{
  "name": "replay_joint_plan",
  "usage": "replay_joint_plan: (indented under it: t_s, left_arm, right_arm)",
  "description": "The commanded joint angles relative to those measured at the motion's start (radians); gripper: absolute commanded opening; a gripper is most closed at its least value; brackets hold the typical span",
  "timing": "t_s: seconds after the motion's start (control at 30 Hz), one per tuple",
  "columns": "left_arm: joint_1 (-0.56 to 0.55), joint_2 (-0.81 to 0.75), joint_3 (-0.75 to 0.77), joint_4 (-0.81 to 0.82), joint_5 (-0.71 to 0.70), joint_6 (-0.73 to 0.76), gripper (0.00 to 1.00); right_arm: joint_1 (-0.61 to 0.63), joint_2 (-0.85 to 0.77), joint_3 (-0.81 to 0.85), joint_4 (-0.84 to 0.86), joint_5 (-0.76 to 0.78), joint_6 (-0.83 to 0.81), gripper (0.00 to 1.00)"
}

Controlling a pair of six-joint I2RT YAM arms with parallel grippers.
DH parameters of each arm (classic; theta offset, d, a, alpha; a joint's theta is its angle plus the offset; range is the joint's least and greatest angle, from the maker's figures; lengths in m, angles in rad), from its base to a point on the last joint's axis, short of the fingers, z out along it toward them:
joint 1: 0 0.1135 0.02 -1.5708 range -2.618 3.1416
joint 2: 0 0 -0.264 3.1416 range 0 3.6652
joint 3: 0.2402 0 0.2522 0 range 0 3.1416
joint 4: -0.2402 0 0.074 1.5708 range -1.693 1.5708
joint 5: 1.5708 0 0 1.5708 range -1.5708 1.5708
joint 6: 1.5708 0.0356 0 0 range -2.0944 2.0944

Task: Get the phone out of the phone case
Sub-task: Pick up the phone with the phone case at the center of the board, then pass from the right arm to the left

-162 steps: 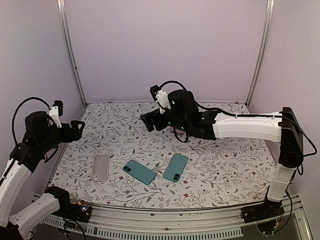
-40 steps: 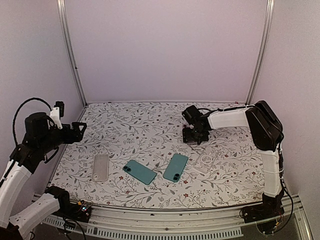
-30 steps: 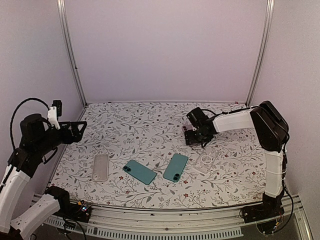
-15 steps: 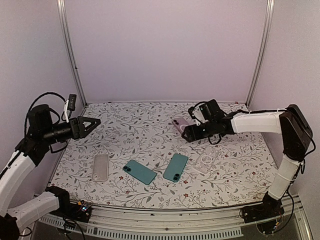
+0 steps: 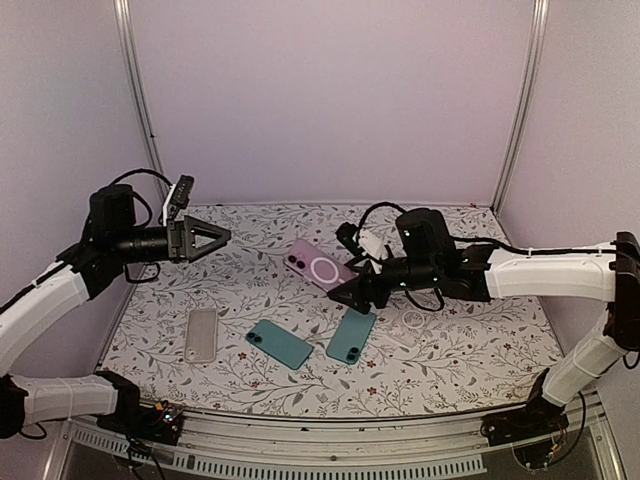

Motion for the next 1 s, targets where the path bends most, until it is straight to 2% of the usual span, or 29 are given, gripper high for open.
replay_joint_plan:
  t_s: [0.0, 0.17, 0.57, 0.97]
  left_arm:
    - [-0.029, 0.054, 0.055, 0.000, 0.034, 0.012, 0.72]
    - [-0.080, 0.137, 0.112, -0.034, 0.023, 0.016, 0.69]
    - [-0.193, 0.193, 0.157, -0.031, 0.004, -0.001, 0.63]
    - [-0.234, 0.204, 0.166, -0.067, 0.001, 0.018, 0.46]
  right_arm:
    - [0.058, -0.113, -0.029, 0.148, -0.111, -0.160, 0.00]
    - [0.135, -0.141, -0.028, 0.153, -0.116, -0.269, 0.00]
    - [0.190, -0.091, 0.034, 0.113, -0.008, -0.346, 0.00]
    - [0.215, -0.036, 0.098, 0.047, 0.093, -0.393, 0.00]
